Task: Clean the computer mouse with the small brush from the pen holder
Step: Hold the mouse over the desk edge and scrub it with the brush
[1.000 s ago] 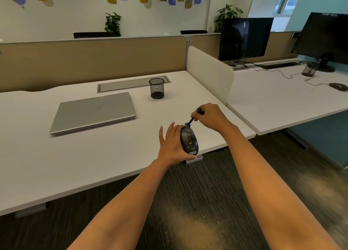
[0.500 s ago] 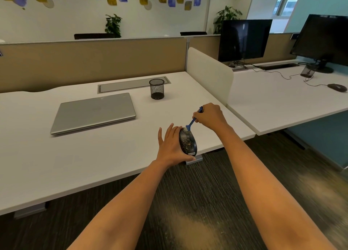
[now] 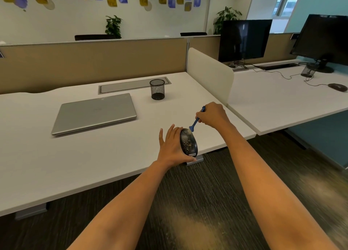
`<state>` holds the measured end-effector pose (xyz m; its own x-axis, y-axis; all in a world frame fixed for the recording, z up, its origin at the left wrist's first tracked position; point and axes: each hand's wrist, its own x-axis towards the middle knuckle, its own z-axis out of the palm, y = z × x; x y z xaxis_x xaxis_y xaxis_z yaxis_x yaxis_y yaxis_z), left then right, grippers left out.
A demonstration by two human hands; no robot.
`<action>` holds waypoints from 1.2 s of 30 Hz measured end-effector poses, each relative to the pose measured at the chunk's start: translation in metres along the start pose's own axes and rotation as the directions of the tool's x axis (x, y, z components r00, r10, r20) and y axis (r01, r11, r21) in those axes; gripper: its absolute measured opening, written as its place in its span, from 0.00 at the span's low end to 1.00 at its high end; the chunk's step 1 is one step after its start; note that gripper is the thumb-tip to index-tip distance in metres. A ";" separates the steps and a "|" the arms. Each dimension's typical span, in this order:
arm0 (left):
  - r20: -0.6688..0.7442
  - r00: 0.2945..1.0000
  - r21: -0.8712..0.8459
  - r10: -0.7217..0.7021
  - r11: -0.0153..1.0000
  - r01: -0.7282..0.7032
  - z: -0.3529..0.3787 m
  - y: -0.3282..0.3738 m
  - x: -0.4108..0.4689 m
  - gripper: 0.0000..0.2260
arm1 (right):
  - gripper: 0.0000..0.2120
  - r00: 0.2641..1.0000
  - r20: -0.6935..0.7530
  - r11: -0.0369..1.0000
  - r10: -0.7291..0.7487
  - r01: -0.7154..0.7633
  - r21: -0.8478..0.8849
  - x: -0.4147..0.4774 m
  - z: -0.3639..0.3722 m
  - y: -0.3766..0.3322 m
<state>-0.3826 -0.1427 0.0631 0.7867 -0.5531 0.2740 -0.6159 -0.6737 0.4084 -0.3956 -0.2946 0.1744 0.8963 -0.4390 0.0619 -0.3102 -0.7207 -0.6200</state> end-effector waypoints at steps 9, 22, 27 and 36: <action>-0.019 1.000 -0.034 0.013 0.999 -0.013 -0.002 0.001 0.003 0.50 | 0.12 0.966 0.079 0.969 -0.244 0.240 0.054 -0.010 0.005 0.005; -0.052 0.997 -0.063 0.061 0.996 -0.064 -0.002 0.014 0.011 0.50 | 0.12 0.956 0.092 0.961 -0.278 0.275 0.041 -0.011 -0.021 0.014; -0.023 0.999 -0.038 0.048 0.998 -0.049 -0.003 0.007 0.008 0.50 | 0.11 0.932 0.183 0.947 -0.312 0.321 -0.018 -0.014 -0.021 0.011; 0.019 1.000 -0.021 0.010 1.000 -0.009 -0.001 -0.004 0.006 0.49 | 0.11 0.933 0.177 0.947 -0.314 0.320 -0.008 -0.013 -0.023 0.005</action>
<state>-0.3753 -0.1431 0.0641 0.7799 -0.5687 0.2615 -0.6221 -0.6582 0.4240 -0.4162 -0.3052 0.1887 0.9895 -0.0886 0.1142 -0.0093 -0.8274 -0.5615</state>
